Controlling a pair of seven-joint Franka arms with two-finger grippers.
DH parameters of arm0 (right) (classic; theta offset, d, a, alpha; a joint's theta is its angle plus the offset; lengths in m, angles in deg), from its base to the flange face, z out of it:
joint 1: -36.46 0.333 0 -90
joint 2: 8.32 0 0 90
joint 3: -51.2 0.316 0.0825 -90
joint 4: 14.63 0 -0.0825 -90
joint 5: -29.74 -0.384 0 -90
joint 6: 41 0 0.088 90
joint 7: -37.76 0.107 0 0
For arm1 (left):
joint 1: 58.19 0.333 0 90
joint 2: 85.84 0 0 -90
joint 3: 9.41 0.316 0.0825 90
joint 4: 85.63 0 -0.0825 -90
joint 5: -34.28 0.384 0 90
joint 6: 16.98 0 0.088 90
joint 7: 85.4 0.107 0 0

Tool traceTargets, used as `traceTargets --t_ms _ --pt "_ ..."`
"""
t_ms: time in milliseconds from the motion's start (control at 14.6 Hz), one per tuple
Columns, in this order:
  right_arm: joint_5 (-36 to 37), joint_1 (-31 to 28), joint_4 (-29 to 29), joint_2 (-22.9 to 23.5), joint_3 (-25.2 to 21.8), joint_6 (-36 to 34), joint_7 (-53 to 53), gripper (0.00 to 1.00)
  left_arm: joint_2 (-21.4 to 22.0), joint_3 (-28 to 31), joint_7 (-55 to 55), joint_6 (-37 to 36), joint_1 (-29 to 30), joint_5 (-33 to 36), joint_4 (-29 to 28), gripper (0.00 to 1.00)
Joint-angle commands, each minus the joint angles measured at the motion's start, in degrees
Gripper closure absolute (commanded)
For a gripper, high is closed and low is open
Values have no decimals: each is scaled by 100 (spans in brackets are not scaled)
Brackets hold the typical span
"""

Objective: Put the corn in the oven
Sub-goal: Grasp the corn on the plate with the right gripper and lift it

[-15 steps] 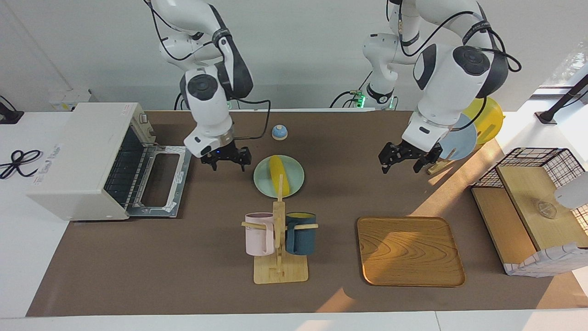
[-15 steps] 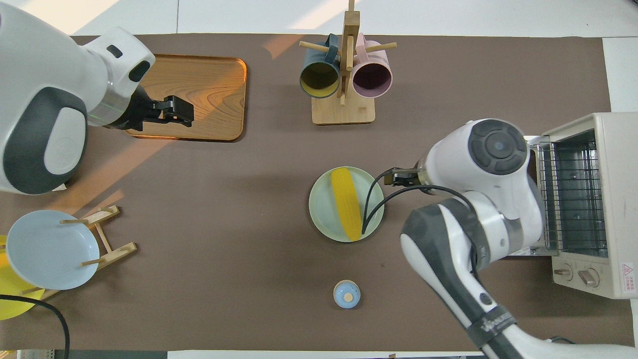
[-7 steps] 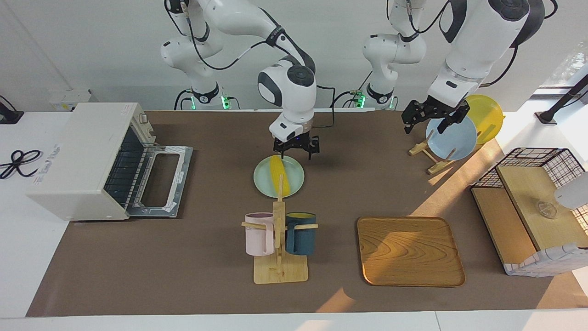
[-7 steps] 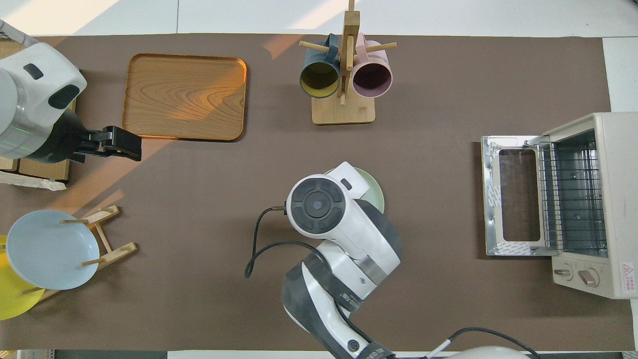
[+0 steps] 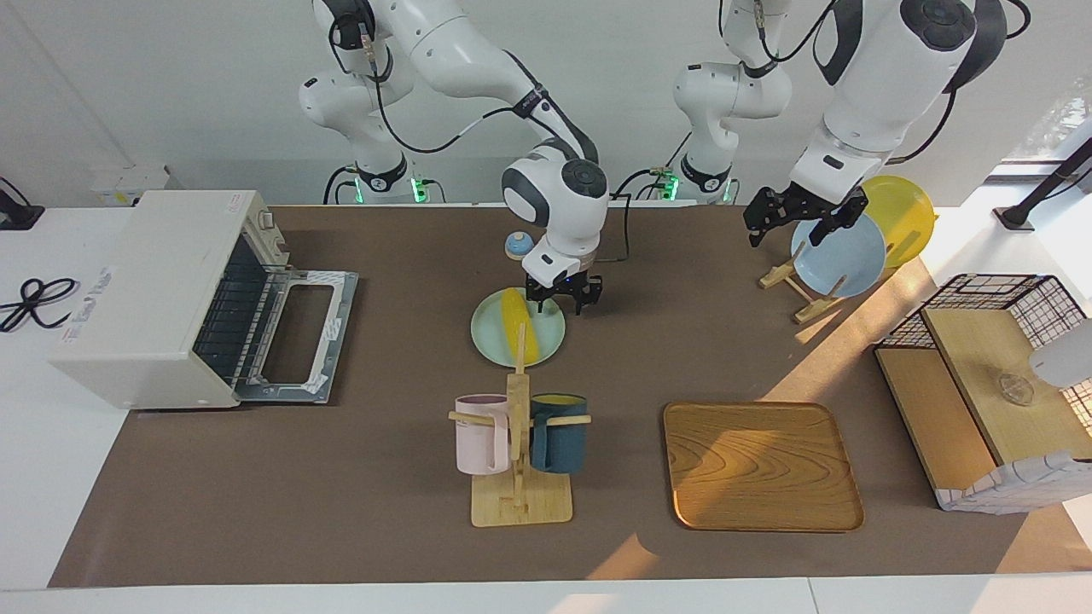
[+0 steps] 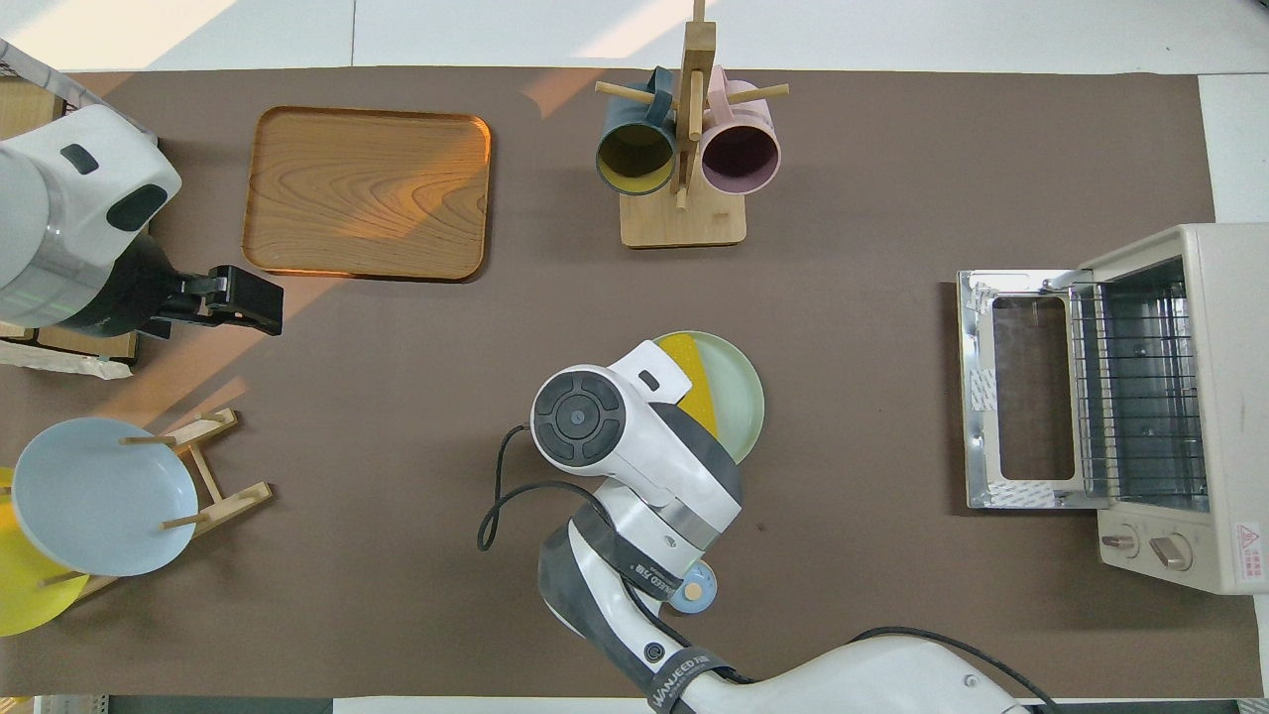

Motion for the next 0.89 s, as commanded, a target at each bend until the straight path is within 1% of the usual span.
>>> traceTargets --t_ms 0,69,137,206,344,412,481,618,687,824 --pt "33 -1 473 -160 4 473 100 46 144 -250 180 -56 389 112 -87 0" --pt "42 -1 570 -178 -5 552 100 58 144 -382 259 -65 556 112 -87 0" --pt "42 -1 536 -178 -5 475 65 95 144 -488 260 -65 688 112 -95 0" --pt "42 -36 484 -178 -5 396 48 100 144 -524 268 -56 715 103 -95 0" --pt "95 -80 414 -178 -14 247 -179 100 153 -524 268 -48 716 103 -122 0" --pt "121 -89 222 -169 -31 -50 -381 100 161 -515 286 -56 716 103 -122 0" --pt "252 -150 -59 -152 -49 -506 -583 100 162 -515 312 -65 716 103 -122 0" --pt "778 -256 -561 -151 -40 -1464 -1014 100 162 -515 321 -56 716 103 -130 0" --pt "902 -308 -597 -238 -75 -1764 -1164 100 162 -515 321 -56 724 103 -130 0" --pt "921 -789 -528 -633 -84 -2293 -1655 100 153 -515 321 -48 733 103 -139 0"
